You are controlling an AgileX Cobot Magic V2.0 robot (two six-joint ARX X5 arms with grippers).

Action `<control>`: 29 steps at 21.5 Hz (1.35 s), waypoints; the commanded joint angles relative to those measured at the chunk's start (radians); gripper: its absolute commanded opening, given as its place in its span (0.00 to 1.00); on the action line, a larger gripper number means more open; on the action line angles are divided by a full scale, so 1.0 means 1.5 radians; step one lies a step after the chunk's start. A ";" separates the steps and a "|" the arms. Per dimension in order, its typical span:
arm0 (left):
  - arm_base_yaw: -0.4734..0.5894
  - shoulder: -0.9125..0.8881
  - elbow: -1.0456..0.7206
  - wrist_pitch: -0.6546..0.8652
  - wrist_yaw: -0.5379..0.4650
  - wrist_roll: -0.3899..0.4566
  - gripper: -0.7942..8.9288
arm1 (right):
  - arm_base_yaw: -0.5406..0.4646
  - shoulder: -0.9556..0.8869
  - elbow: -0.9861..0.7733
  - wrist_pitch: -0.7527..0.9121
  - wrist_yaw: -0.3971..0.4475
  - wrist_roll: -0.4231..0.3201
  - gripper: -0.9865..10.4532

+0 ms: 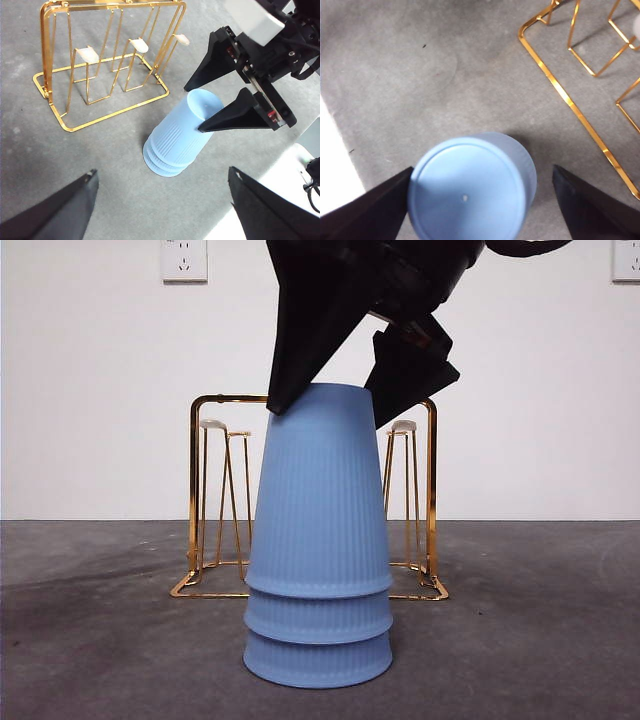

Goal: Pick the top cup and place it on cupholder, pick up the mid cup and place it on cupholder, last pick the bottom cup and place it on cupholder.

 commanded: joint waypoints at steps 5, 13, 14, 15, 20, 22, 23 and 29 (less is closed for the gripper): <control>-0.002 0.004 0.015 0.013 0.003 0.004 0.50 | 0.019 0.011 0.015 -0.001 -0.001 -0.010 0.37; -0.002 0.004 0.015 0.013 0.003 0.004 0.50 | 0.019 0.010 0.015 -0.002 -0.001 -0.010 0.32; -0.002 0.004 0.015 0.013 0.003 0.004 0.50 | 0.019 0.009 0.016 -0.004 -0.001 -0.010 0.32; -0.002 0.004 0.015 0.012 0.003 0.004 0.50 | 0.019 0.006 0.018 -0.006 -0.001 -0.010 0.32; -0.002 0.004 0.015 0.012 0.003 0.004 0.50 | 0.019 -0.004 0.062 -0.055 0.000 -0.010 0.32; -0.002 0.004 0.015 0.012 0.003 0.004 0.50 | 0.019 -0.004 0.096 -0.088 0.000 -0.018 0.32; -0.002 0.004 0.015 0.012 0.003 0.004 0.50 | 0.020 -0.004 0.114 -0.100 0.000 -0.023 0.32; -0.002 0.004 0.015 0.012 0.003 0.004 0.50 | 0.020 -0.004 0.235 -0.203 0.011 -0.032 0.32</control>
